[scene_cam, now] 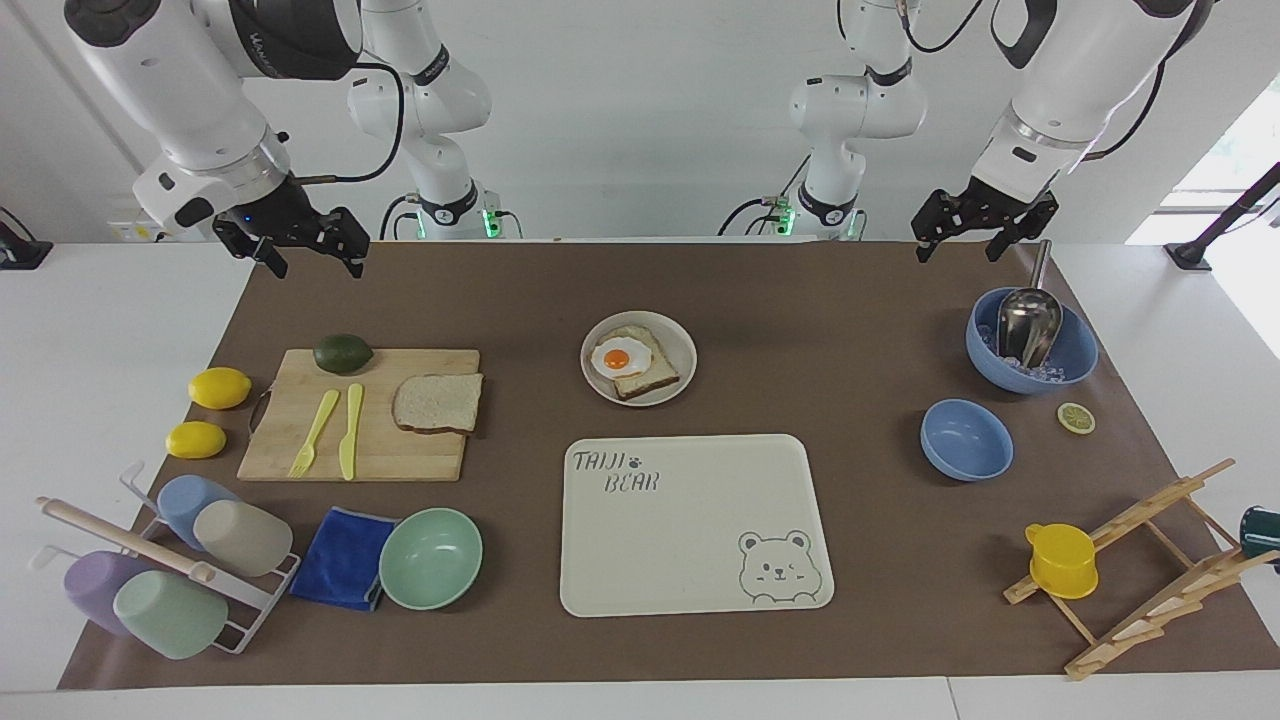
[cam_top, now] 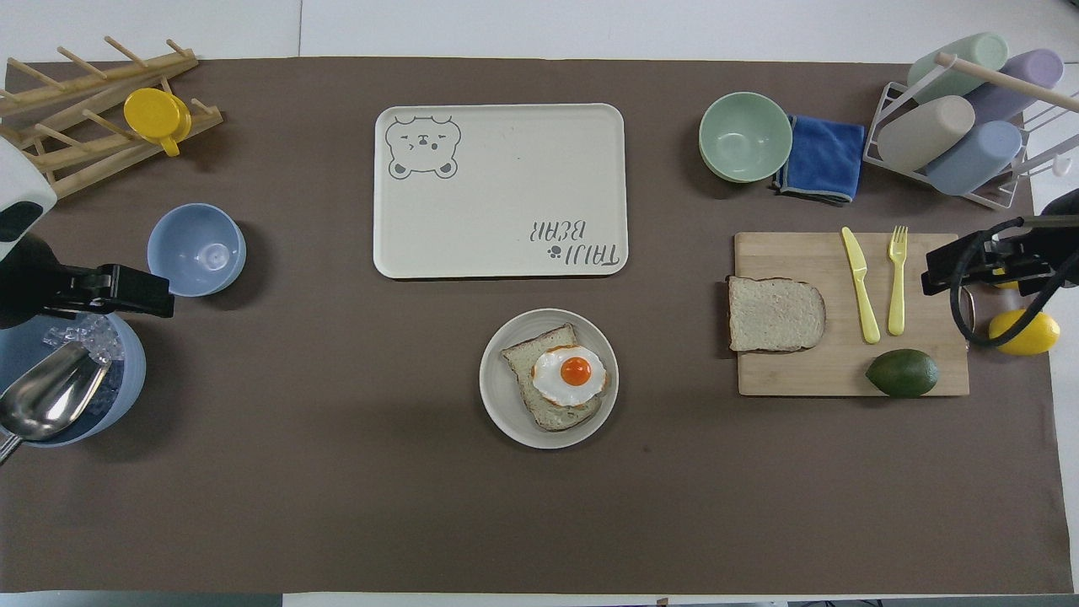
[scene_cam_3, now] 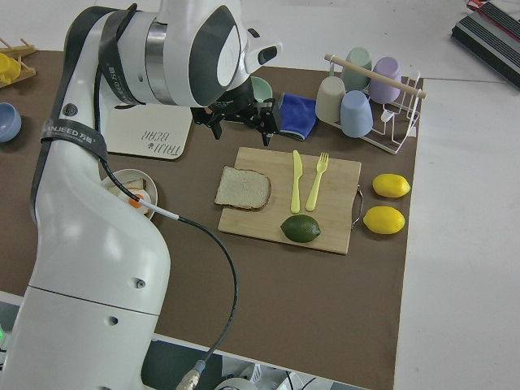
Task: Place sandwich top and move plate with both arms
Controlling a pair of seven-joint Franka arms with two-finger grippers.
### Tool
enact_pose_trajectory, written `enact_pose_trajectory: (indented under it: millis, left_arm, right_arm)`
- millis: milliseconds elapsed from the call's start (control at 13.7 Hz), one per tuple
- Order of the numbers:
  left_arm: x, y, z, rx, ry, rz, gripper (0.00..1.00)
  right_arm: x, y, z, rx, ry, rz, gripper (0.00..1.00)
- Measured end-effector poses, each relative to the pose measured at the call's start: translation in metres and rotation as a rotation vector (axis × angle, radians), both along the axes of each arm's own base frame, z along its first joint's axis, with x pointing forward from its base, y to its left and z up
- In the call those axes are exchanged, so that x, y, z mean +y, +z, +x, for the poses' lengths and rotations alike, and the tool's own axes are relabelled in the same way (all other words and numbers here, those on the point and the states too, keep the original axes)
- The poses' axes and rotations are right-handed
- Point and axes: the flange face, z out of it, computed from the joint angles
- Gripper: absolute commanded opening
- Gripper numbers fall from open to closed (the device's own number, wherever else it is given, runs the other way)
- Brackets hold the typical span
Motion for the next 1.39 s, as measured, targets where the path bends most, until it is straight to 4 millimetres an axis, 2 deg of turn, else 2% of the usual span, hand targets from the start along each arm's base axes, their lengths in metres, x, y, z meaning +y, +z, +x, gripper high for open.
enact_pose_trajectory:
  millis: [732,951,1024,1098,1244,1390]
  left_arm:
    - [0.000,0.000,0.000,0.000,0.000,0.000,1.00]
    - [0.000,0.000,0.000,0.000,0.000,0.000,1.00]
    - [0.000,0.000,0.000,-0.001,-0.001,0.000,1.00]
    - [0.000,0.000,0.000,-0.001,-0.001,0.000,1.00]
    - [-0.001,0.001,0.000,-0.001,-0.001,0.000,1.00]
    - [-0.001,0.001,0.000,-0.003,-0.001,0.000,1.00]
  right_arm:
    - [-0.001,-0.001,0.000,0.002,-0.001,0.000,1.00]
    - [0.005,-0.001,0.000,-0.001,0.013,-0.005,1.00]
    - [0.014,-0.003,0.001,-0.005,0.026,-0.031,1.00]
    - [0.032,-0.010,0.003,-0.010,0.031,-0.084,1.00]
    - [0.093,-0.043,0.007,-0.004,0.030,-0.201,1.00]
    - [0.163,-0.097,0.014,-0.014,0.042,-0.337,1.00]
